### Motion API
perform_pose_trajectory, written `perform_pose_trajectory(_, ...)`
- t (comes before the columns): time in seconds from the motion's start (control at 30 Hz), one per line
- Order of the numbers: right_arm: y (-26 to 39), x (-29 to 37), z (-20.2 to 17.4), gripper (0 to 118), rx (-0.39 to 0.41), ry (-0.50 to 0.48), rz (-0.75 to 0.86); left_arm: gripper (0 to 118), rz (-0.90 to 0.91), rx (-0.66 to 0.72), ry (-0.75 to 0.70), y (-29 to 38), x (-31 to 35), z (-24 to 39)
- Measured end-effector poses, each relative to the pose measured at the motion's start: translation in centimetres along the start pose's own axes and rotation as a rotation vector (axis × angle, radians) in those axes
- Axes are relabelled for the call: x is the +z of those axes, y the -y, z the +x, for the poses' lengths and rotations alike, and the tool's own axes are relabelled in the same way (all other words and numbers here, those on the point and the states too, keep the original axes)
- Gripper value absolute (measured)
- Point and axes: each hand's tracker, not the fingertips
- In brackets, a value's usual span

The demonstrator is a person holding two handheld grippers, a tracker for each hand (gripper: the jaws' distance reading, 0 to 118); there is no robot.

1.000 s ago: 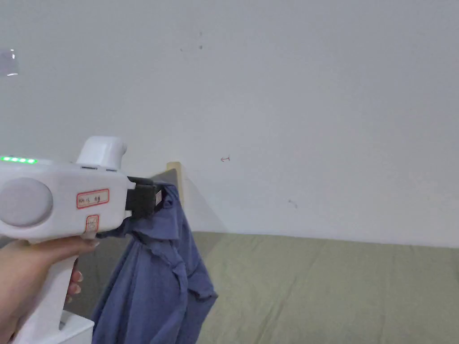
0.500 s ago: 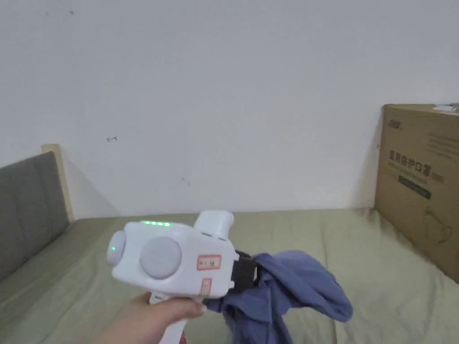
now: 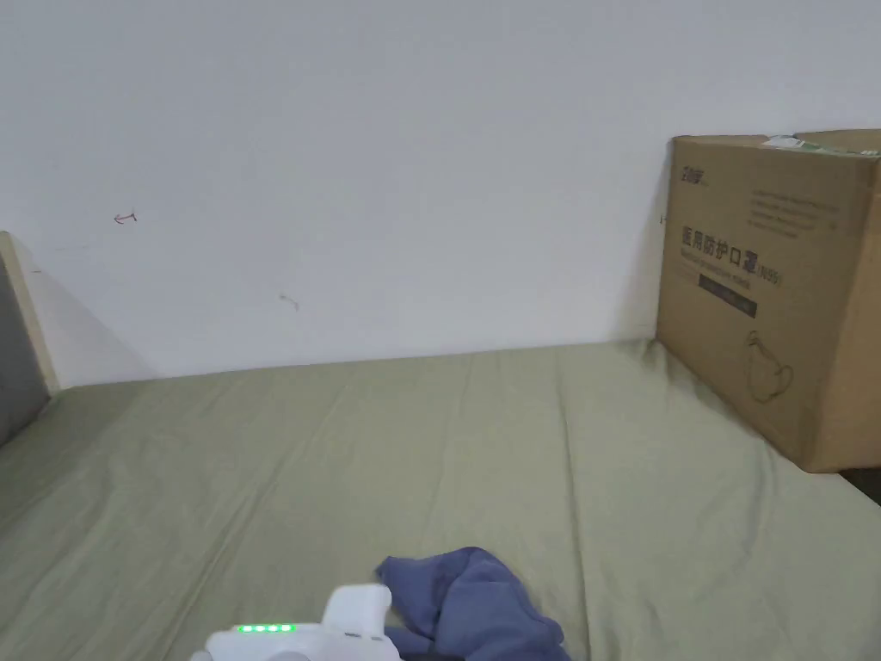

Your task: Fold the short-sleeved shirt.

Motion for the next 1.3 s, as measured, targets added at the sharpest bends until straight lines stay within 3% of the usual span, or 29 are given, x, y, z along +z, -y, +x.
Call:
perform_pose_trajectory(0.13, -1.0, 0.4, -1.0, 2, 0.01, -0.013, 0.056, 110, 0.248, 0.009, 0.013, -0.8, 9.3, 0.3)
perform_pose_trajectory(0.2, -1.6, 0.8, -1.6, 2, 0.031, -0.015, 0.115, 101, 0.438, 0.006, -0.038, 1.2, 14.1, 0.7)
perform_pose_trajectory(0.27, -1.8, 1.2, -2.4, 2, 0.062, -0.007, 0.19, 71, 0.668, -0.008, -0.113, 4.6, 18.3, 1.4)
perform_pose_trajectory(0.3, -1.6, 1.4, -2.8, 2, 0.073, 0.003, 0.231, 37, 0.747, -0.01, -0.16, 6.2, 19.6, 1.8)
perform_pose_trajectory(0.33, -1.5, 1.7, -3.2, 2, 0.085, 0.017, 0.271, 13, 0.81, -0.013, -0.225, 7.8, 20.6, 2.3)
perform_pose_trajectory(0.37, -1.2, 1.9, -3.6, 2, 0.099, 0.032, 0.312, 2, 0.858, -0.021, -0.313, 9.5, 21.3, 2.8)
perform_pose_trajectory(0.43, -0.6, 2.1, -4.5, 2, 0.135, 0.087, 0.377, 1, 0.888, -0.038, -0.47, 12.5, 21.4, 3.4)
perform_pose_trajectory(0.5, 0.1, 2.4, -5.2, 2, 0.172, 0.12, 0.447, 0, 0.92, -0.087, -0.494, 15.2, 21.4, 3.5)
perform_pose_trajectory(0.6, 0.7, 2.8, -5.8, 2, 0.182, 0.117, 0.473, 0, 0.868, -0.097, -0.592, 16.4, 20.5, 3.9)
perform_pose_trajectory(0.67, 0.5, 3.0, -6.0, 2, 0.199, 0.093, 0.464, 0, 0.837, -0.099, -0.523, 16.2, 20.6, 3.5)
perform_pose_trajectory(0.77, 0.2, 3.1, -6.3, 2, 0.221, 0.091, 0.456, 0, 0.848, -0.106, -0.535, 15.5, 20.8, 3.9)
perform_pose_trajectory(0.83, -0.3, 3.4, -6.4, 2, 0.192, 0.077, 0.43, 0, 0.828, -0.075, -0.474, 12.8, 21.6, 2.6)
perform_pose_trajectory(0.93, -1.1, 3.3, -6.2, 2, 0.109, 0.0, 0.371, 0, 0.531, 0.098, -0.329, 5.1, 21.1, -2.8)
perform_pose_trajectory(1.0, -1.5, 2.6, -6.2, 2, 0.111, -0.011, 0.337, 0, 0.25, 0.233, -0.28, 0.9, 18.3, -8.0)
perform_pose_trajectory(1.07, -1.3, 1.5, -6.2, 2, 0.12, -0.003, 0.299, 0, 0.078, 0.239, -0.156, -0.9, 14.7, -13.3)
perform_pose_trajectory(1.17, -0.5, -0.2, -5.9, 2, 0.118, -0.015, 0.247, 2, 0.041, 0.284, -0.292, -1.4, 11.1, -17.8)
perform_pose_trajectory(1.2, -0.2, -0.8, -5.7, 2, 0.12, -0.016, 0.219, 24, 0.048, 0.295, -0.326, -0.9, 10.1, -19.1)
perform_pose_trajectory(1.3, 0.5, -2.3, -5.4, 2, 0.129, -0.006, 0.152, 108, -0.023, 0.321, -0.415, -0.6, 6.6, -22.0)
